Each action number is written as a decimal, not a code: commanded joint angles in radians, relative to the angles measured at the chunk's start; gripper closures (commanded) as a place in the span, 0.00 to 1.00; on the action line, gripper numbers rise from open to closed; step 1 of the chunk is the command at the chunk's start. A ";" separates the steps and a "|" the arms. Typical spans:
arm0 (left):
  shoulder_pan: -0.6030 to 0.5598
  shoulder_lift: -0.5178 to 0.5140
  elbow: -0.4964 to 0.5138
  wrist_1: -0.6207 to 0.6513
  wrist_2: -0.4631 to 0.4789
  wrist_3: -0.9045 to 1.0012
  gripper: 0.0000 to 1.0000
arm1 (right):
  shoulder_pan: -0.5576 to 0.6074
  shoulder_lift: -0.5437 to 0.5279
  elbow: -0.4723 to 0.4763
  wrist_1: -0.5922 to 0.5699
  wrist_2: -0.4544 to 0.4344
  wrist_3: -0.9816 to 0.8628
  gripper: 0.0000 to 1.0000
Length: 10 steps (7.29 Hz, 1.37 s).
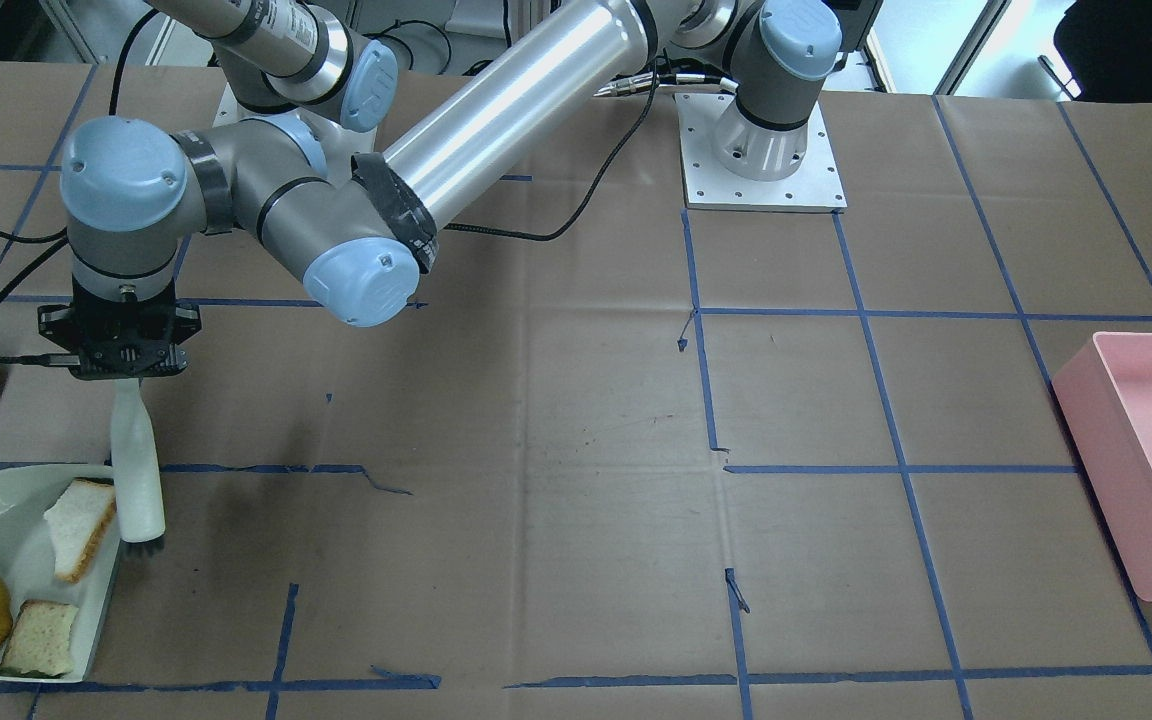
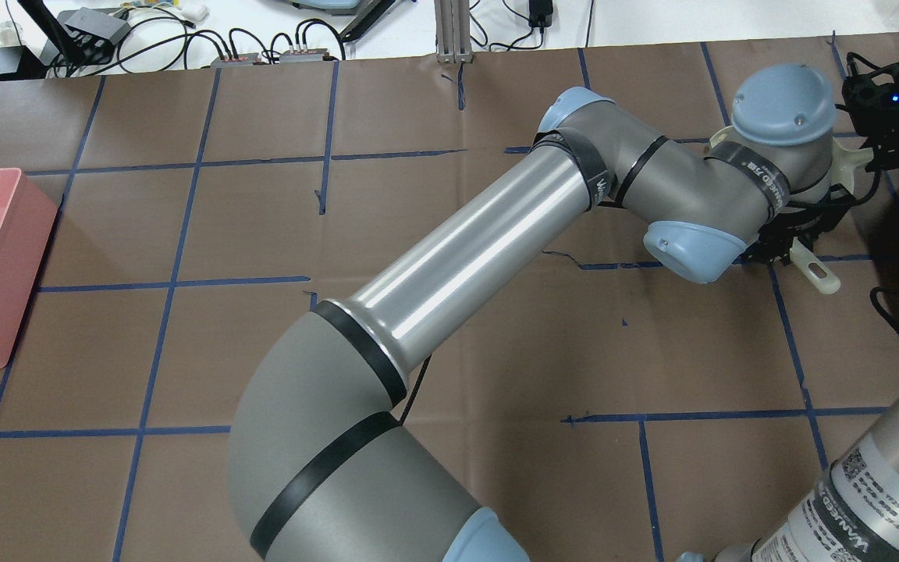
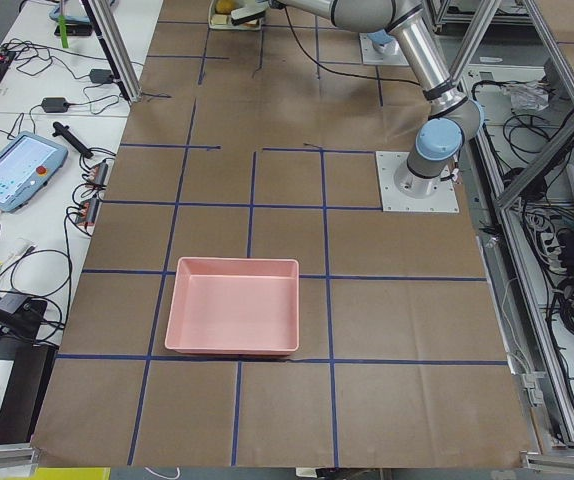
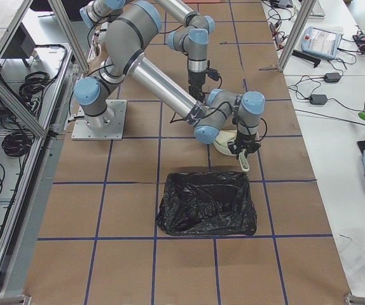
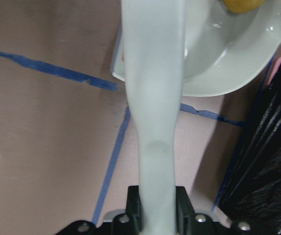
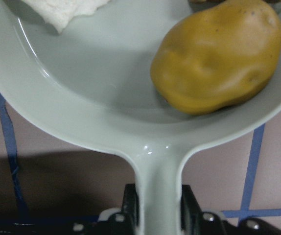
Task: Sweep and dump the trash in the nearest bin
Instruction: 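Sweep the remaining bread into the dustpan with the brush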
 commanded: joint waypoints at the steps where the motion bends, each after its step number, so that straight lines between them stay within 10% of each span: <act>1: -0.001 0.135 -0.216 0.000 0.039 0.002 1.00 | 0.000 0.001 0.003 0.002 0.018 0.000 0.96; 10: -0.009 0.728 -1.067 0.001 0.211 0.405 1.00 | 0.000 -0.042 0.061 -0.003 0.095 0.009 0.99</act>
